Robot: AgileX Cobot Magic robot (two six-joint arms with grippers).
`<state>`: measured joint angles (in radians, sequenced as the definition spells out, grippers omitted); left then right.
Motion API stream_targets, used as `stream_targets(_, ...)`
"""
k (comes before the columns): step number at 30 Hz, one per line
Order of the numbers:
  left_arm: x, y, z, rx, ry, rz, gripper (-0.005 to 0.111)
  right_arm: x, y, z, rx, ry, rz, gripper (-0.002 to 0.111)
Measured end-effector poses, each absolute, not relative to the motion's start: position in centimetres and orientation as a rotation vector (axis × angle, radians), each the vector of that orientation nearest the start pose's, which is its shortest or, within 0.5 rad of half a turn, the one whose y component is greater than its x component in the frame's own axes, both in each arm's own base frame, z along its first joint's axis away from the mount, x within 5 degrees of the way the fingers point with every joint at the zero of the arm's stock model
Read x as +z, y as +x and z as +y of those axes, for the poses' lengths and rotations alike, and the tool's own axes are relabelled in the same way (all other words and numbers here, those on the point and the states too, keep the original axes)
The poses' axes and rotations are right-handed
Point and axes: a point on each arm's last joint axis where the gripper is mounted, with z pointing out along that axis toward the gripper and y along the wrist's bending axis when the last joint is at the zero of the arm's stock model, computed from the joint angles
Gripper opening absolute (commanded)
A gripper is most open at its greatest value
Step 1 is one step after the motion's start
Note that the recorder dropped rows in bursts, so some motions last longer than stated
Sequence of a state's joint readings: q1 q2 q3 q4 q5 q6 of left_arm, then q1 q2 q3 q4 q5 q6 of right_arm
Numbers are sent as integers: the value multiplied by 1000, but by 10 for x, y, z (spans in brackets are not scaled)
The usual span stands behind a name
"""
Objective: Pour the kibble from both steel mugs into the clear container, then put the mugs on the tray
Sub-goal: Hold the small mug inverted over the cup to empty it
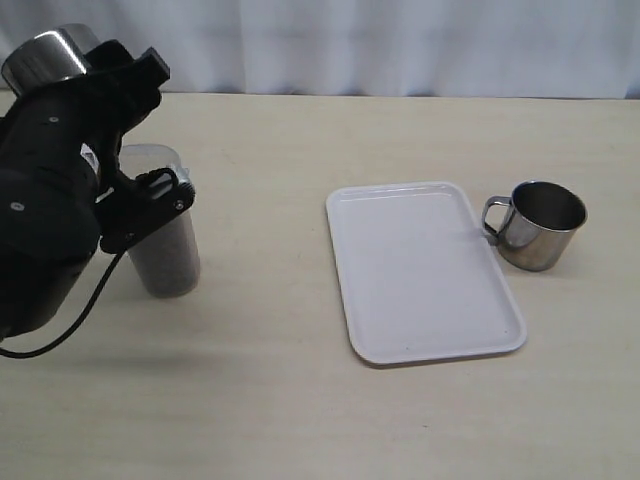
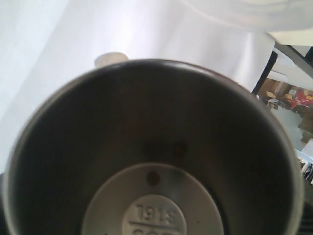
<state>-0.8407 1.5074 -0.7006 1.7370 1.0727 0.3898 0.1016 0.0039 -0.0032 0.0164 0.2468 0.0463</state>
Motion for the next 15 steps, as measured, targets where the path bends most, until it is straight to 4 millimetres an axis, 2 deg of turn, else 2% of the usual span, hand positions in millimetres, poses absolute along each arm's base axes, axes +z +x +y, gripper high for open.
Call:
stream_targets(5, 234, 230, -147, -2033, -2416, -832, 0, 192, 55, 6, 124, -37, 1732, 5)
stream_targets(10, 238, 230, -142, -2099, -2322, -939, 0, 192, 55, 6, 124, -37, 1732, 5)
stream_targets(15, 245, 227, -141, -2147, -2368, -1135, 0, 192, 55, 6, 125, -37, 1732, 5)
